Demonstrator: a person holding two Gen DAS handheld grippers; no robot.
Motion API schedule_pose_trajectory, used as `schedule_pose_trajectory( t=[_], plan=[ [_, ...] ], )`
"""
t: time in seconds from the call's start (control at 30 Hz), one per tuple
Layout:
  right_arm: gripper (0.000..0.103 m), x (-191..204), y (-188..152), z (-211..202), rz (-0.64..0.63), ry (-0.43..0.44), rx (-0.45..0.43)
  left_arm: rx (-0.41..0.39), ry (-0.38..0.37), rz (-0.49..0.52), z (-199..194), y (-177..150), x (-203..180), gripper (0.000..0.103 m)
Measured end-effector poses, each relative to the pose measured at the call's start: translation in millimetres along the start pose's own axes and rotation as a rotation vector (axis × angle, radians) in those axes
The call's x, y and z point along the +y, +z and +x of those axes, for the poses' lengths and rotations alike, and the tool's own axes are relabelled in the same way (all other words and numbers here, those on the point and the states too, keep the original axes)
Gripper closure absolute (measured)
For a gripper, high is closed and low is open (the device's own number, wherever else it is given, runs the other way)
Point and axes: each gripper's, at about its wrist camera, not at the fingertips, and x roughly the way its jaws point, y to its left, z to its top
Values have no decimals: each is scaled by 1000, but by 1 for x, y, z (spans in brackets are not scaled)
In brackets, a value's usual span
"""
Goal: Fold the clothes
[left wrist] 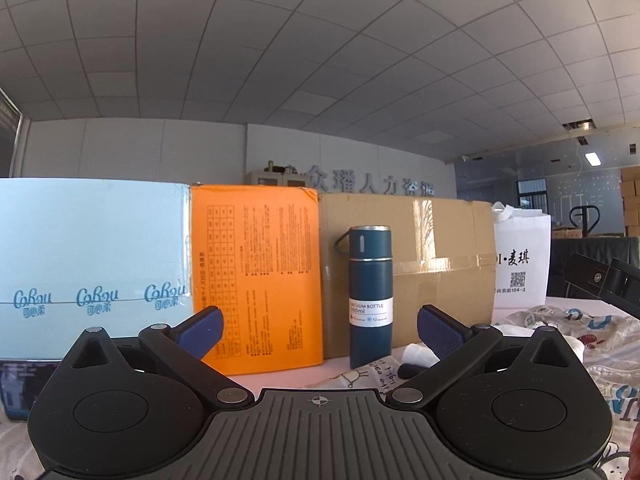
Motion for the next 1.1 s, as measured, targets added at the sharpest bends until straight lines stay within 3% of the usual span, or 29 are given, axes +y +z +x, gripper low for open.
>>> schedule_pose_trajectory(
  t=[0.3, 0.7, 0.97, 1.1],
  plan=[
    [0, 0, 1, -16, 46, 74, -75, 13, 24, -67, -28, 12, 21, 0],
    [0, 18, 1, -21, -17, 216, -51, -63, 41, -11, -66, 27, 43, 0],
    [0, 34, 13, -39, 25, 306, -59, -101, 82, 9, -87, 34, 64, 0],
    [0, 46, 15, -47, 75, 359, -10, -115, 110, 30, -96, 35, 73, 0]
  ],
)
